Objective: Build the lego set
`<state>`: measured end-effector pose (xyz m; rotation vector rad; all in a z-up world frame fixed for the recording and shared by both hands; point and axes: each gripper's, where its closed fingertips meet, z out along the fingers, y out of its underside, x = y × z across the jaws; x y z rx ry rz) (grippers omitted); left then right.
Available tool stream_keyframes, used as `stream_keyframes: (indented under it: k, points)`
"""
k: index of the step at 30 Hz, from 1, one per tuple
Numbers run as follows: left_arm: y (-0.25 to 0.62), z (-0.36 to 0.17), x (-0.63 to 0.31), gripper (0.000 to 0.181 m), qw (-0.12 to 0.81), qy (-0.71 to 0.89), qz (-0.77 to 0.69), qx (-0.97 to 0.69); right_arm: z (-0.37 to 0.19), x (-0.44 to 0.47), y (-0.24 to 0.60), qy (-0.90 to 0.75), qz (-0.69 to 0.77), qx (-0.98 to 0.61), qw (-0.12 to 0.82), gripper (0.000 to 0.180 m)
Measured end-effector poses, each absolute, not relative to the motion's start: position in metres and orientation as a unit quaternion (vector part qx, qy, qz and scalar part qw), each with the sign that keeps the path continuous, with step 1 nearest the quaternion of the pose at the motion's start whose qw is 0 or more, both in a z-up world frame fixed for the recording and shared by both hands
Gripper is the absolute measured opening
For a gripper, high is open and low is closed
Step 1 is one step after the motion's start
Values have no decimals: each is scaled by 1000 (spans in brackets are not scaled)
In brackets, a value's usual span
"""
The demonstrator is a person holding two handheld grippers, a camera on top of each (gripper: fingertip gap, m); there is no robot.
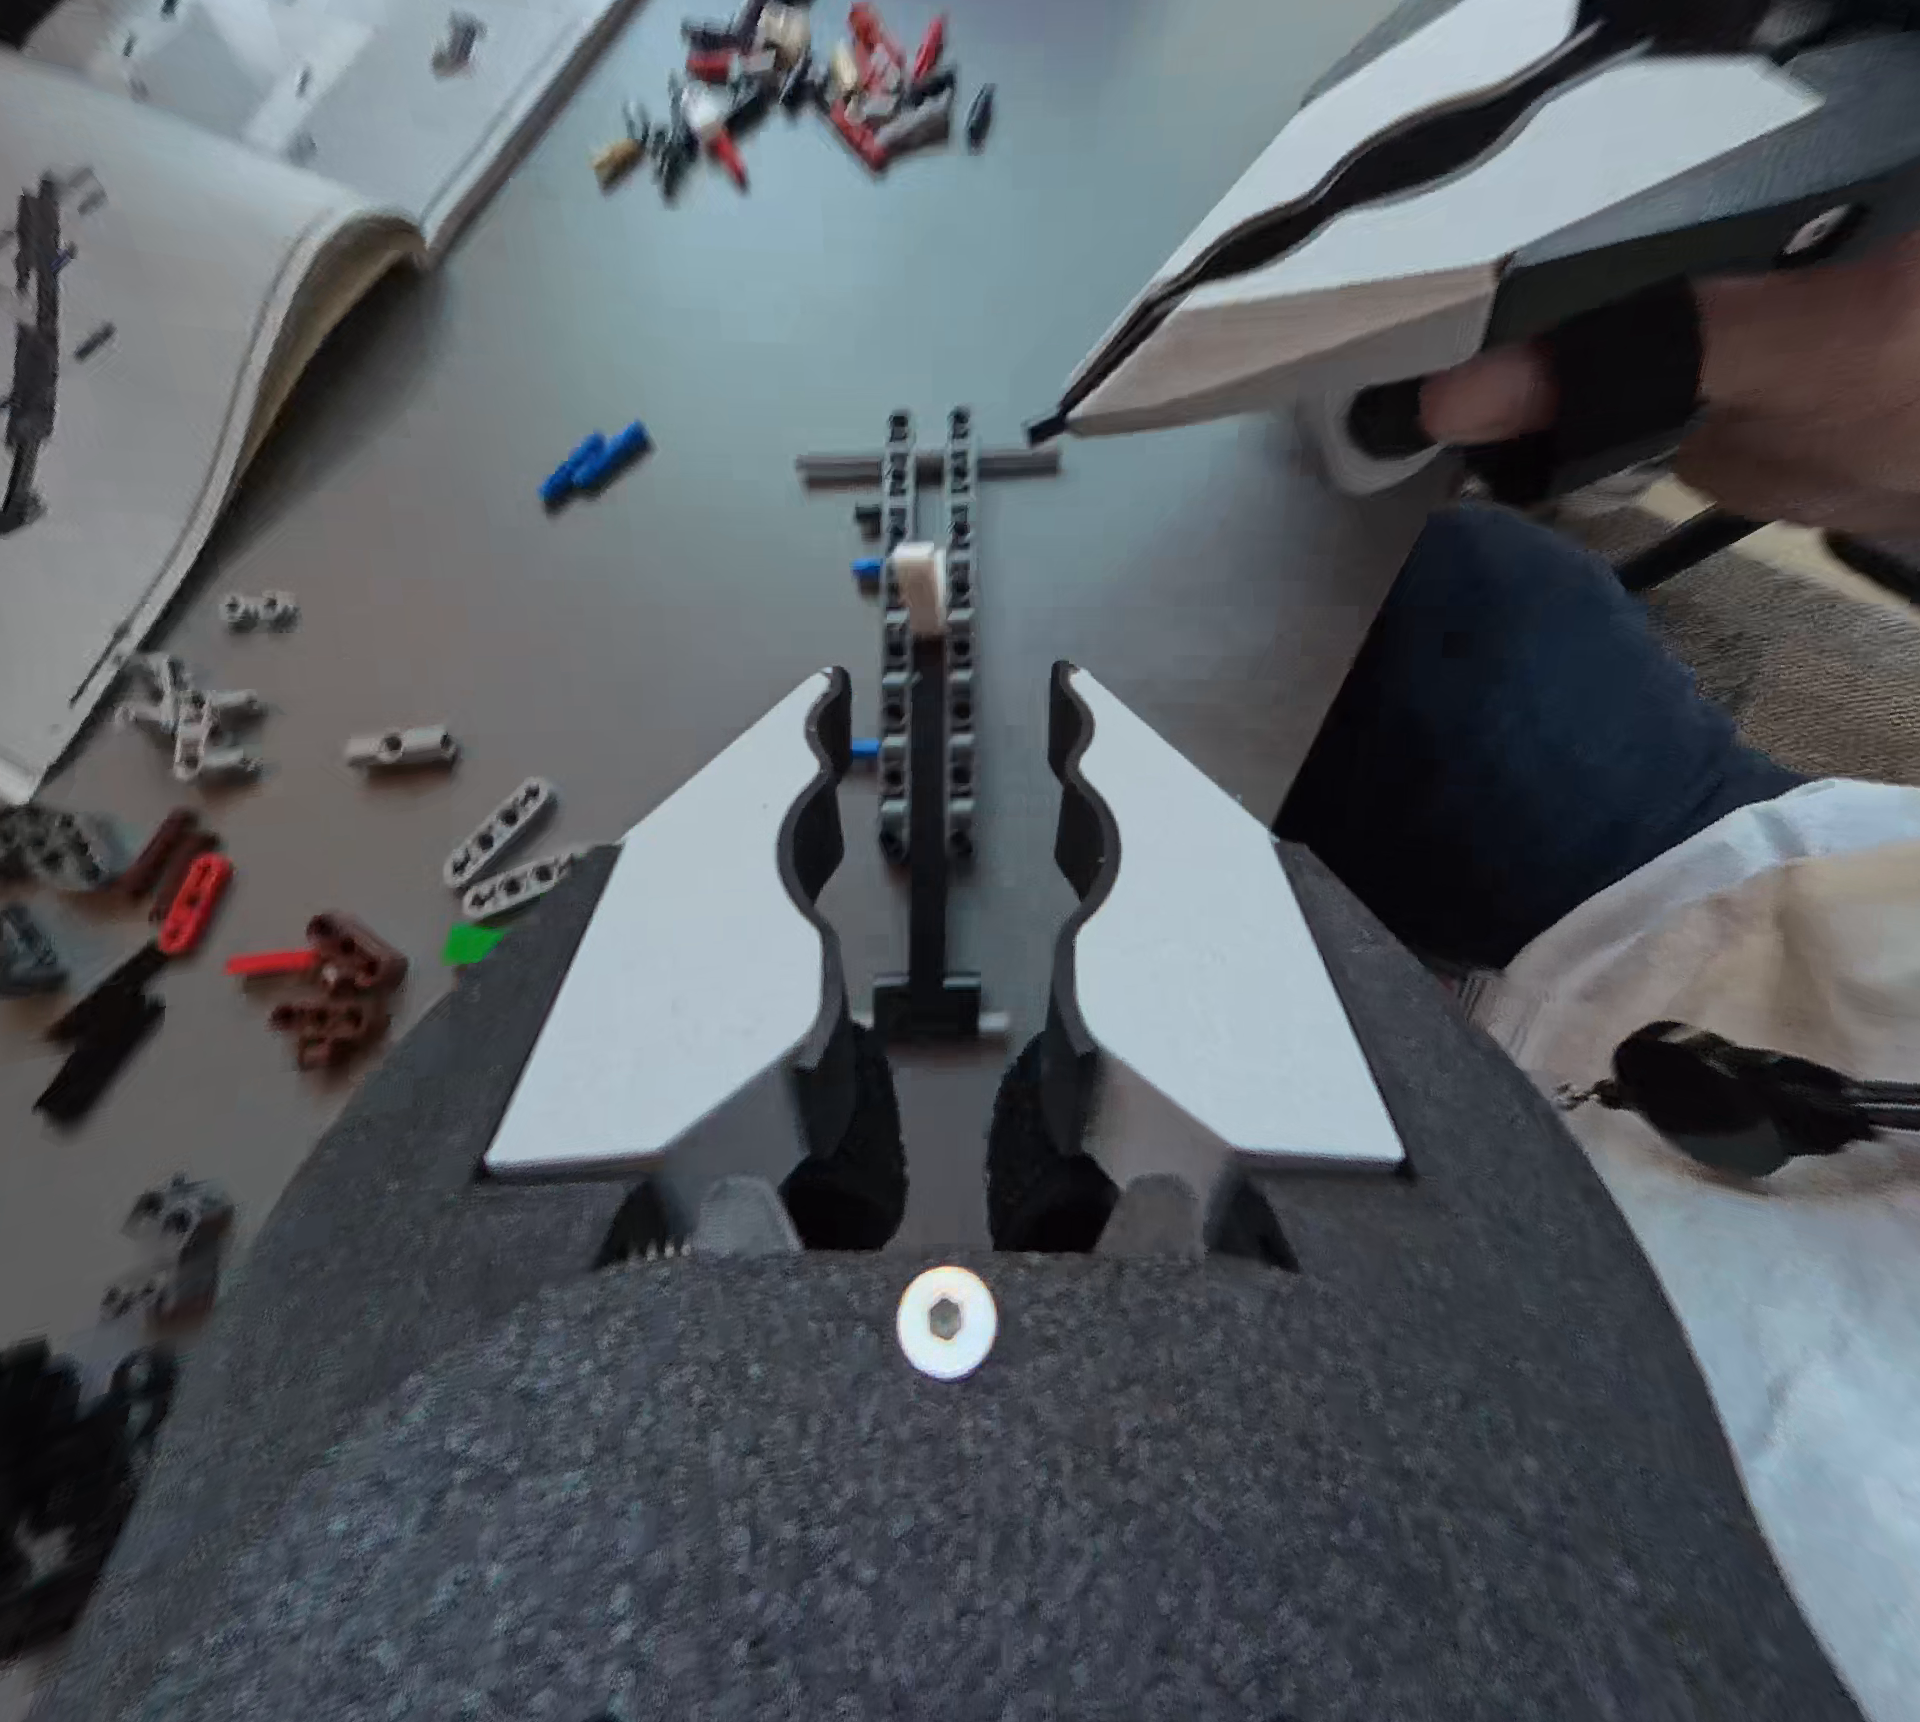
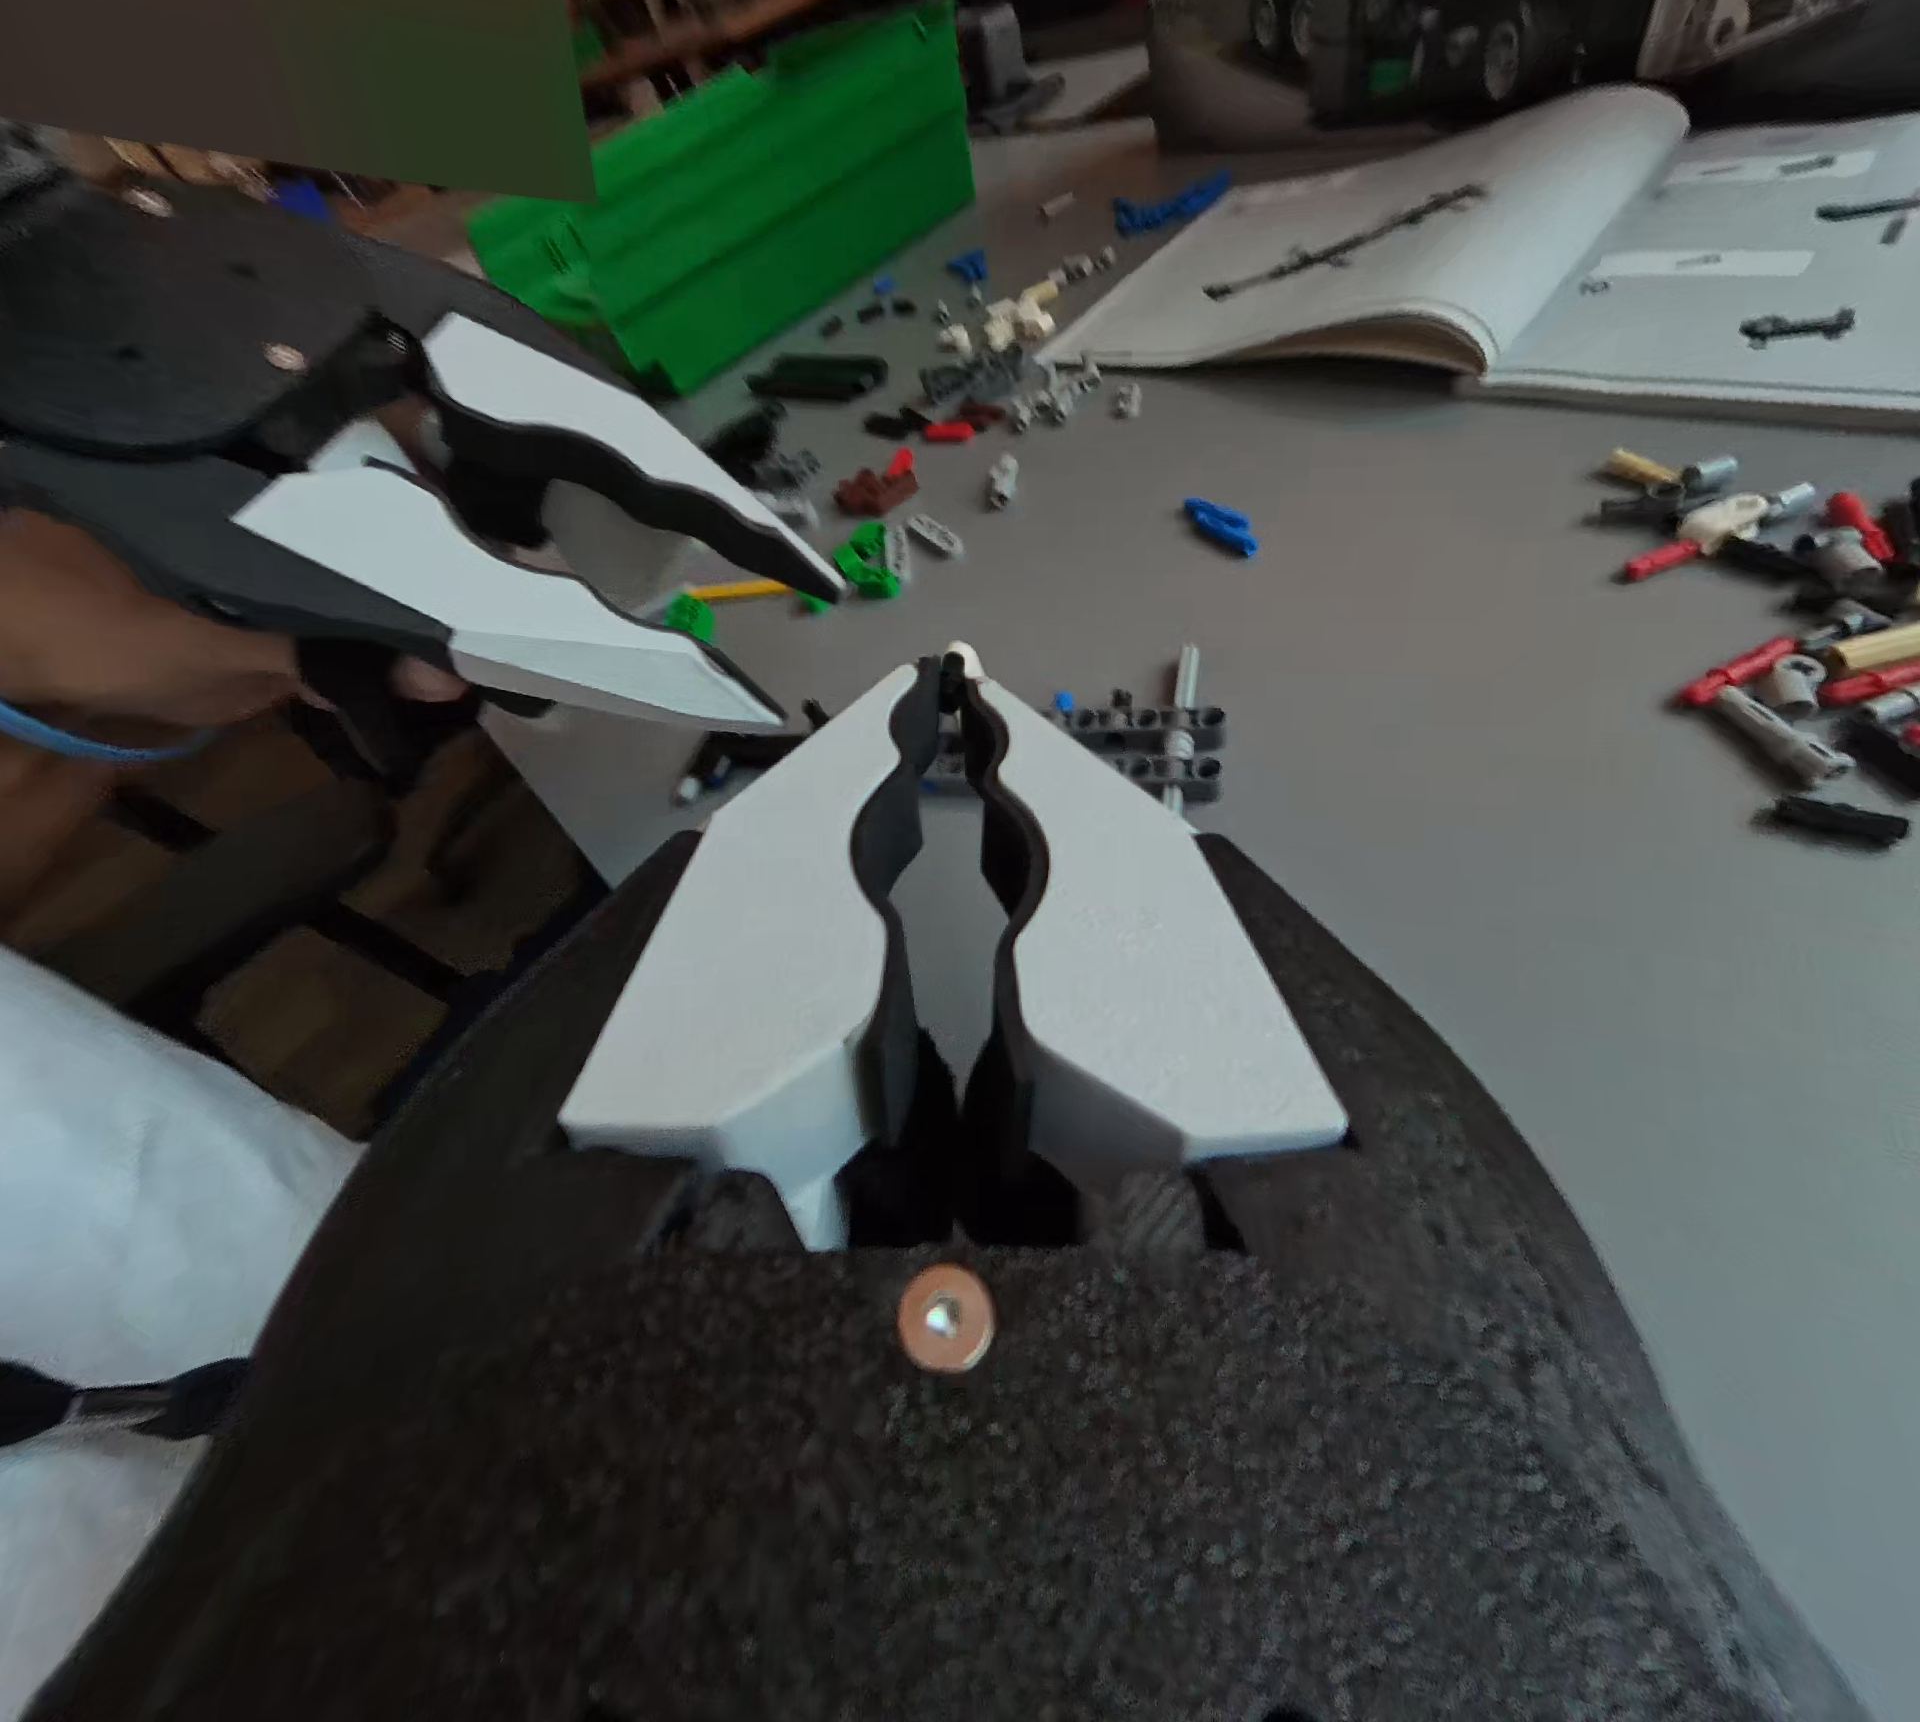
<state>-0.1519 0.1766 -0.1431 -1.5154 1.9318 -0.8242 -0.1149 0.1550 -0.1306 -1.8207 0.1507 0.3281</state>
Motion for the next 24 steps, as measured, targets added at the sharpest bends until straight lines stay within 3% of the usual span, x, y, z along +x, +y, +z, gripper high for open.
stream_keyframes:
  k: [1,7,12,18,22,24]
  points:
    - [166,-132,-146,30,267,706,-352,-553,-118,-119,152,59,156,-759,629,2]
    - [130,-88,-140,26,39,551,-623,-553,-78,-137,131,-94,6,-682,726,3]
    - [127,-83,-144,4,-12,509,-666,-546,-86,-150,132,-133,-15,-693,709,3]
    - [129,-96,-149,0,-17,522,-648,-555,-93,-156,134,-152,-32,-707,690,3]
    - [128,-92,-155,15,-57,510,-668,-539,-94,-159,137,-172,-55,-708,683,3]
    - [131,-99,-154,3,-52,520,-657,-543,-96,-160,138,-177,-52,-711,679,3]
